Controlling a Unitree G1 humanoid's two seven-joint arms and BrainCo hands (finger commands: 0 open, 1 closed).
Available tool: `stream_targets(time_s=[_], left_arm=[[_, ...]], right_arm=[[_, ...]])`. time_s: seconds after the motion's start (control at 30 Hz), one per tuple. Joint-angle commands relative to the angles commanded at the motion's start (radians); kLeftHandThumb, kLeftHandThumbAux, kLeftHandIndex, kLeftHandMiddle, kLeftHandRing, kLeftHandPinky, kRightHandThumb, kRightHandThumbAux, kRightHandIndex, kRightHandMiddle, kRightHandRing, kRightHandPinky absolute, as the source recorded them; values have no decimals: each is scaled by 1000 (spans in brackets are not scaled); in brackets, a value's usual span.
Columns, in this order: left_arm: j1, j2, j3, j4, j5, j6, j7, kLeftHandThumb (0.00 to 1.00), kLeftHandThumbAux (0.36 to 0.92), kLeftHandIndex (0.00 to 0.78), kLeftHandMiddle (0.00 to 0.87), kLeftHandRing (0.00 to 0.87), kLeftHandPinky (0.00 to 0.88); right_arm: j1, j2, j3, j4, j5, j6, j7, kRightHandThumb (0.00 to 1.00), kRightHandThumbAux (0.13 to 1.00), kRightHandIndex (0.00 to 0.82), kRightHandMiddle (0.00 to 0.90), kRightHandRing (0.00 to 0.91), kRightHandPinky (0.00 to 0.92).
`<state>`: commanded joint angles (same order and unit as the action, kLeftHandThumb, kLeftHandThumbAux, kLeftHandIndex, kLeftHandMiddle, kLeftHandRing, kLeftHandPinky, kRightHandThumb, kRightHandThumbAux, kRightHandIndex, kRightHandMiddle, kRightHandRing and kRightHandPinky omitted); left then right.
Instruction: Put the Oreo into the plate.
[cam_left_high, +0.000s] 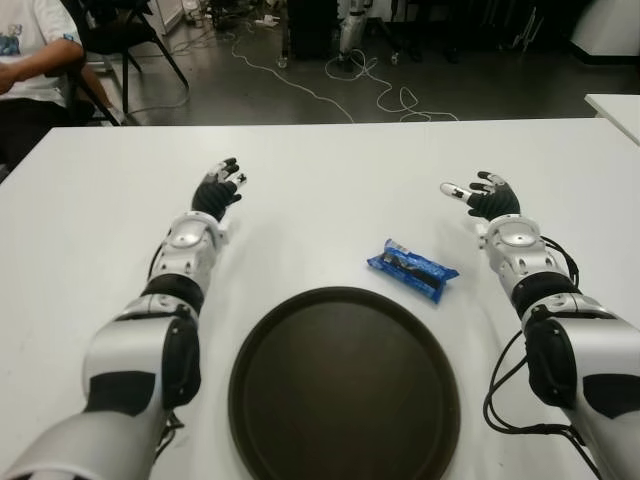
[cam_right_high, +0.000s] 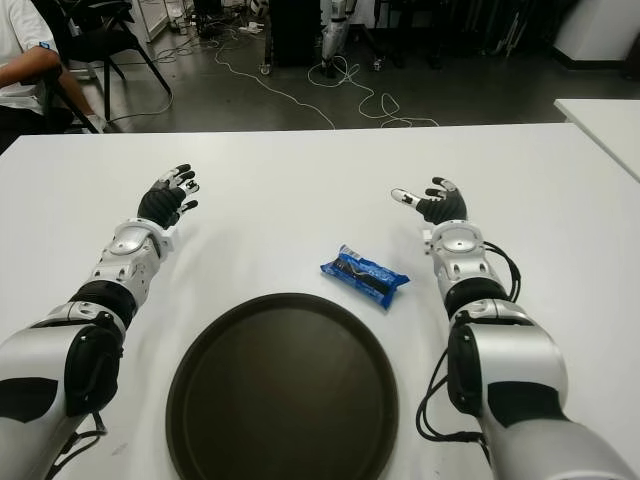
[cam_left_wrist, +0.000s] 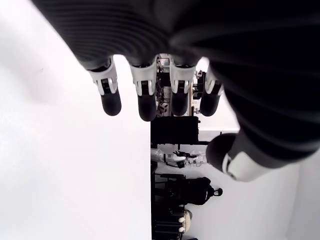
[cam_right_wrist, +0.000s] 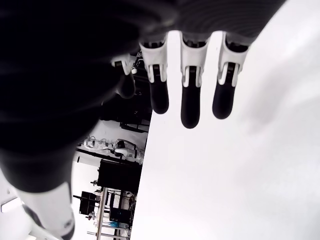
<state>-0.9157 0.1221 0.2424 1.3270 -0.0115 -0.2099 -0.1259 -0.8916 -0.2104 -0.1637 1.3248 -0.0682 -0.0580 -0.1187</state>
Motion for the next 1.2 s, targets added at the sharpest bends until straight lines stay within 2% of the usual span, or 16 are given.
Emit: stream_targets(time_s=[0.27, 0.47, 0.73, 1.2], left_arm=[[-1, 1, -6, 0, 6, 2, 7, 0, 595, 49, 95, 71, 50], [-1, 0, -1, 1, 2, 2, 7, 0, 631, 49, 97, 77, 59], [-1, -1, 0, 1, 3, 3, 15, 0, 681, 54, 108, 91, 73], [-2, -4, 4, 1, -1, 8, 23, 0, 712, 67, 131, 118, 97]], right_arm=[[1, -1, 9, 0, -10, -3, -6, 0, 750, 157, 200, 251, 310], [4, -2, 14, 0, -14, -8, 2, 0, 751, 167, 210, 246, 286], [2, -2, 5, 0, -3, -5, 6, 0, 769, 177, 236, 280, 336], [4, -4, 6, 1, -7, -10, 21, 0, 768, 171, 237, 273, 327]])
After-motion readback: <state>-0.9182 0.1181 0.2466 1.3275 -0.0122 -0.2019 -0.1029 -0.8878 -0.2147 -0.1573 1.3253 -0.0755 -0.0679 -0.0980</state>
